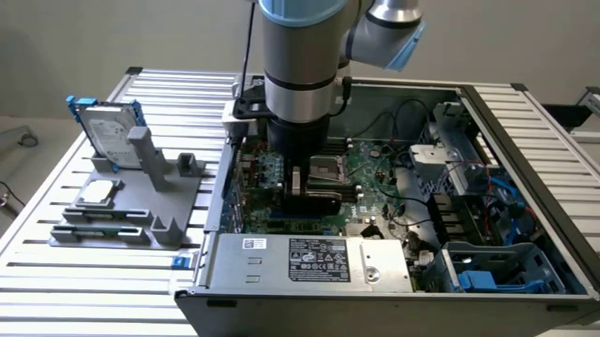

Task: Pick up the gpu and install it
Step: 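Insert the gpu into the slot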

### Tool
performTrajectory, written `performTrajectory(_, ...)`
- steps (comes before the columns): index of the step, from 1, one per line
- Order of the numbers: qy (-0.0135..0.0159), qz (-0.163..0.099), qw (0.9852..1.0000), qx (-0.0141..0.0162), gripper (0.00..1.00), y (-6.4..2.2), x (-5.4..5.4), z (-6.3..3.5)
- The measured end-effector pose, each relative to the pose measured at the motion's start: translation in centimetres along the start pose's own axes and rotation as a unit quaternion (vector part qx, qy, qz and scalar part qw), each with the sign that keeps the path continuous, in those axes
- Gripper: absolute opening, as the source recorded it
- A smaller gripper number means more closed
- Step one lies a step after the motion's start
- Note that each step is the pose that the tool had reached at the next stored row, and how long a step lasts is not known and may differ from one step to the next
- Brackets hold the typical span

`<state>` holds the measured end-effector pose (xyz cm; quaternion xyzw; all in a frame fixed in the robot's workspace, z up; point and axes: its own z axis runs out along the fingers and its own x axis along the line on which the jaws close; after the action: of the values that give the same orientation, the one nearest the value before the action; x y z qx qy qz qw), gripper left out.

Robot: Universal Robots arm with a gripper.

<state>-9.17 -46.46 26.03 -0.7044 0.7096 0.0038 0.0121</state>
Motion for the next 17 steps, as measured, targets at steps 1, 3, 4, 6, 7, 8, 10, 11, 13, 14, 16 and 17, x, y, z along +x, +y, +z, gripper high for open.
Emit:
performTrajectory(1,-0.0003,0.000,1.0000,0.0000,0.26,0.00,0.00,0.04)
performTrajectory(3,-0.0014,0.000,1.0000,0.0001,0.26,-0.01,0.00,0.16)
performTrajectory(4,-0.0017,0.000,1.0000,0.0001,0.26,0.00,0.00,0.22)
performTrajectory(6,-0.0024,0.000,1.0000,0.0000,0.26,0.00,0.00,0.35)
performTrajectory(7,-0.0028,0.000,1.0000,0.0000,0.26,0.00,0.01,0.44)
performTrajectory(8,-0.0032,0.000,1.0000,0.0000,0.26,-0.01,0.01,0.52)
performTrajectory(10,-0.0038,-0.001,1.0000,-0.0001,0.26,-0.01,0.01,0.58)
performTrajectory(11,-0.0040,-0.001,1.0000,-0.0001,0.26,-0.01,0.00,0.59)
performTrajectory(13,-0.0043,0.000,1.0000,0.0000,0.26,0.00,-0.01,0.61)
performTrajectory(14,-0.0050,0.000,1.0000,0.0000,0.26,0.01,-0.03,0.61)
performTrajectory(16,-0.0046,0.000,1.0000,0.0001,0.33,0.01,-0.03,0.37)
performTrajectory(17,-0.0043,0.000,1.0000,-0.0002,0.33,0.00,-0.03,0.05)
